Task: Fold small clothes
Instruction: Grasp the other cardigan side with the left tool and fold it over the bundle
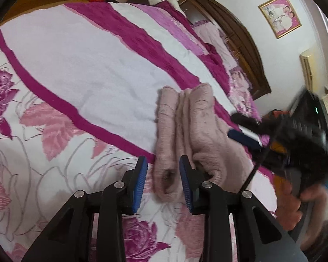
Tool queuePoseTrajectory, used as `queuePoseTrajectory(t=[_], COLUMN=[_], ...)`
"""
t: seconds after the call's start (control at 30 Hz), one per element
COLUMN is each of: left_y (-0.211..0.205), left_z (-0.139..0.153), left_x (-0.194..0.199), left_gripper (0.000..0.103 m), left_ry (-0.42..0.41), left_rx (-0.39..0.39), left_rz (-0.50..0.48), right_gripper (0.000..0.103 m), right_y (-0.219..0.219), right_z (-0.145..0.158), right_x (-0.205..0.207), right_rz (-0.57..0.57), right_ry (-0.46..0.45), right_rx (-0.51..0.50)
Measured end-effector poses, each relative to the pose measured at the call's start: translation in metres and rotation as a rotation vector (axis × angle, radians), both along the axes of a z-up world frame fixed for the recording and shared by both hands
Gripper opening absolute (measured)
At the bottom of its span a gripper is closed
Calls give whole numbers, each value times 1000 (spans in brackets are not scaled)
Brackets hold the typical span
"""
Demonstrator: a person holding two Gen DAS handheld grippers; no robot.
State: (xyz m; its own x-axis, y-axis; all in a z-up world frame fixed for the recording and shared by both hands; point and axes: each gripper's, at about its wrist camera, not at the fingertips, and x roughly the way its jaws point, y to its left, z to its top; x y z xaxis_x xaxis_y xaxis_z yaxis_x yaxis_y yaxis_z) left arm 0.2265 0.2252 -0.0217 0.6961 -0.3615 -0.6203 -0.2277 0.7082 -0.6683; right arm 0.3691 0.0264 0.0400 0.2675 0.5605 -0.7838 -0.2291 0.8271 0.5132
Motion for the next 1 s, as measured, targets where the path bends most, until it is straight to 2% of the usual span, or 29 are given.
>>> queuePoseTrajectory(t=[0.17, 0.3, 0.43, 0.6, 0.73, 0.9, 0.97, 1.0], left_y=[-12, -19, -25, -28, -27, -34, -42, -48], left_z=[0, 1, 4, 11, 32, 39, 39, 40], left_x=[6, 7, 11, 17, 40, 95, 106, 109], left_gripper=[9, 9, 9, 9, 10, 11, 11, 14], left_ry=[2, 0, -19, -52, -109, -40, -46, -61], left_rx=[27, 60, 92, 125, 185, 297, 302, 318], left_rz=[-27, -36, -37, -26, -43, -98, -135, -152], right_gripper=[37, 37, 37, 37, 37, 37, 37, 37], right_y=[-56, -98, -125, -134, -129, -130, -133, -135], right_z=[8, -1, -12, -22, -20, -12, -12, -12], right_x=[-31, -53, -71, -81, -85, -84, -86, -89], right_rz=[-5, -35, -56, -35, -5, 19, 12, 12], right_ry=[-80, -92, -134, -160, -209, -305, -345, -365], right_rx=[16, 45, 33, 33, -2, -62, -83, -91])
